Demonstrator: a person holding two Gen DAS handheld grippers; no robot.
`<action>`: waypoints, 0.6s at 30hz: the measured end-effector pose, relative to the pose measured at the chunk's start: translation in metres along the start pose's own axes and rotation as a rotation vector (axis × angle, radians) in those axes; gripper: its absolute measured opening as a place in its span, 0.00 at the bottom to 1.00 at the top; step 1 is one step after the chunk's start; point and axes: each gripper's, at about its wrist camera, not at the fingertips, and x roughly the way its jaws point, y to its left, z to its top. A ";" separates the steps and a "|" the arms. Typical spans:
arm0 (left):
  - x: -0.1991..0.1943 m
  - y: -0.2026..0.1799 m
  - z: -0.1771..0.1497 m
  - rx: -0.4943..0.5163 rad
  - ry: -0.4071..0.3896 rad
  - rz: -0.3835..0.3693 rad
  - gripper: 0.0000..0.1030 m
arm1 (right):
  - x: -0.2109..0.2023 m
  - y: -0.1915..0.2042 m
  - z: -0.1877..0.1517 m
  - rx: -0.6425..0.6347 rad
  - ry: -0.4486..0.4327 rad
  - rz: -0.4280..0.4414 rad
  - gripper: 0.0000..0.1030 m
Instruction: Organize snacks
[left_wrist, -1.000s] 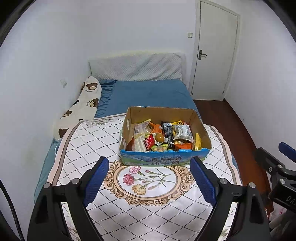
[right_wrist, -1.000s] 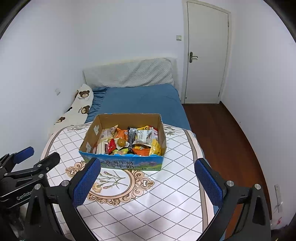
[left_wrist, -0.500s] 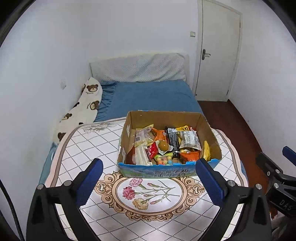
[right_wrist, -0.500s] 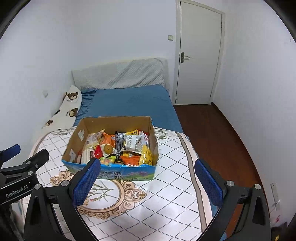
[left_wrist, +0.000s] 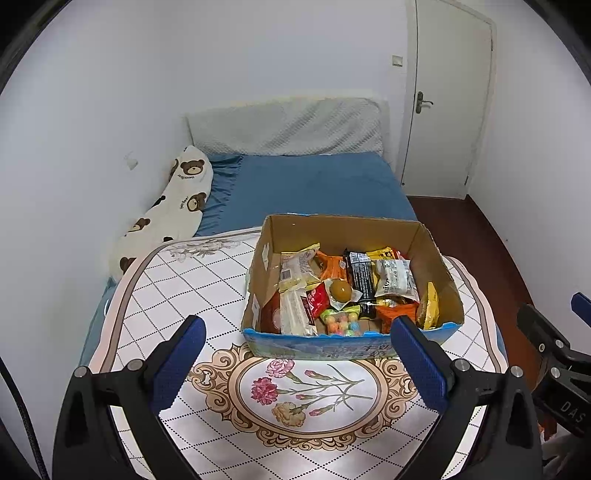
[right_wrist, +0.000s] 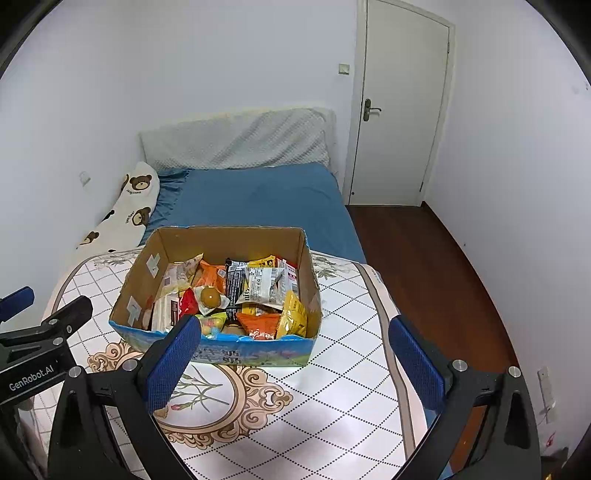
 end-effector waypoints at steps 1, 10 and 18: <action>-0.001 0.000 0.000 -0.001 -0.001 -0.001 1.00 | 0.000 0.001 0.000 -0.001 0.002 0.000 1.00; -0.004 0.000 -0.001 0.008 -0.009 -0.003 1.00 | 0.000 0.000 -0.001 0.004 0.005 0.002 1.00; -0.008 -0.004 -0.003 0.022 -0.010 -0.005 1.00 | -0.005 -0.004 -0.004 0.017 0.001 0.000 1.00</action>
